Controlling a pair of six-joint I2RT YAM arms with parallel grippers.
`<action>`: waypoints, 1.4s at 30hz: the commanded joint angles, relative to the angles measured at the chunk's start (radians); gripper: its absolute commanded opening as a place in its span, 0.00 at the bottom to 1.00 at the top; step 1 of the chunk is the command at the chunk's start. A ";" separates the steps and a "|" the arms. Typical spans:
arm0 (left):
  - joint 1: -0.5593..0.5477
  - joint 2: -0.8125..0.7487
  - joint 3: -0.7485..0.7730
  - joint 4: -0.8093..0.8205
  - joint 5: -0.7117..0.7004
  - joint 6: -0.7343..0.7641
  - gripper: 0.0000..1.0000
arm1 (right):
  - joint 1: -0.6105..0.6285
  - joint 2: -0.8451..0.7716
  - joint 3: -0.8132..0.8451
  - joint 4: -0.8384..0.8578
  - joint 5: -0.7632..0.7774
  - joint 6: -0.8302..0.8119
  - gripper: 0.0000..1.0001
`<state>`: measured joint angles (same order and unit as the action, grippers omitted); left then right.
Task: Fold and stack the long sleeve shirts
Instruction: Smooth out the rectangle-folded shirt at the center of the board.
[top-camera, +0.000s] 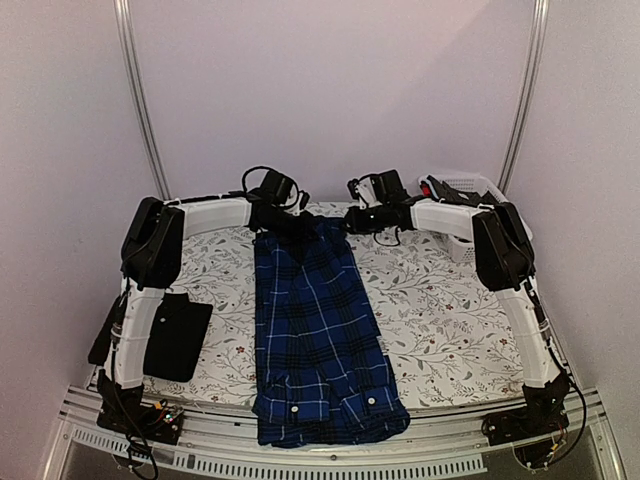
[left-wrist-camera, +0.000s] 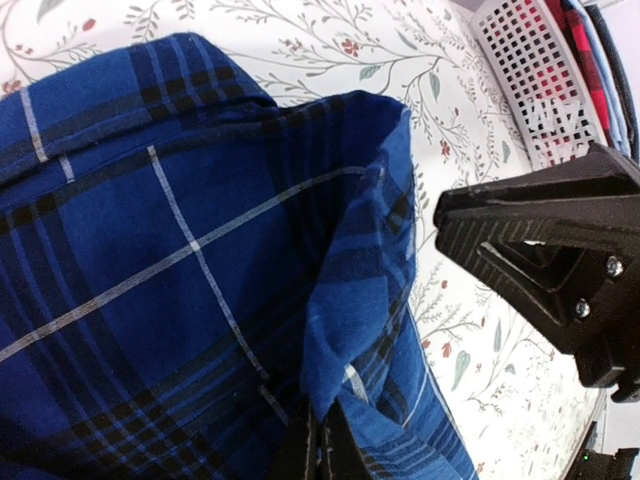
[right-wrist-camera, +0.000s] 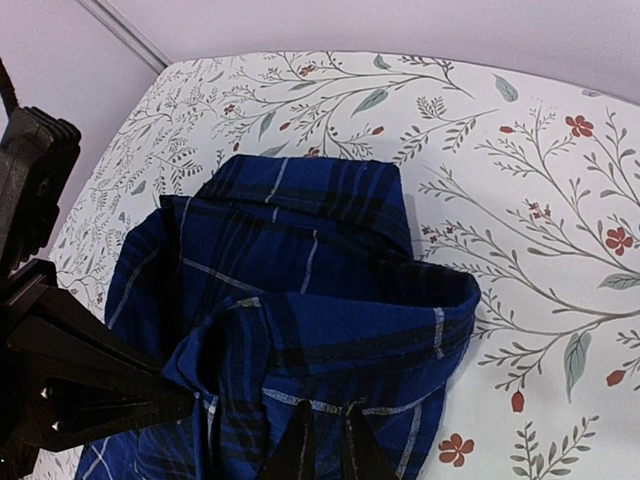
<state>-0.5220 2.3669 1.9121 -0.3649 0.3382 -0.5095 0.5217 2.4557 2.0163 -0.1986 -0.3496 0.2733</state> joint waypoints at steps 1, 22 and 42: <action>-0.003 0.005 0.028 -0.013 -0.014 -0.003 0.01 | 0.003 0.069 0.077 0.056 -0.051 0.034 0.11; -0.004 0.005 0.067 -0.051 -0.030 -0.021 0.36 | -0.015 0.233 0.278 0.138 -0.191 0.164 0.54; 0.051 0.174 0.218 -0.080 0.020 -0.007 0.22 | -0.029 -0.155 -0.100 0.111 -0.205 0.170 0.47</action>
<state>-0.5030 2.4851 2.0869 -0.4473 0.2993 -0.5266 0.4950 2.3505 2.0174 -0.0776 -0.5373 0.4332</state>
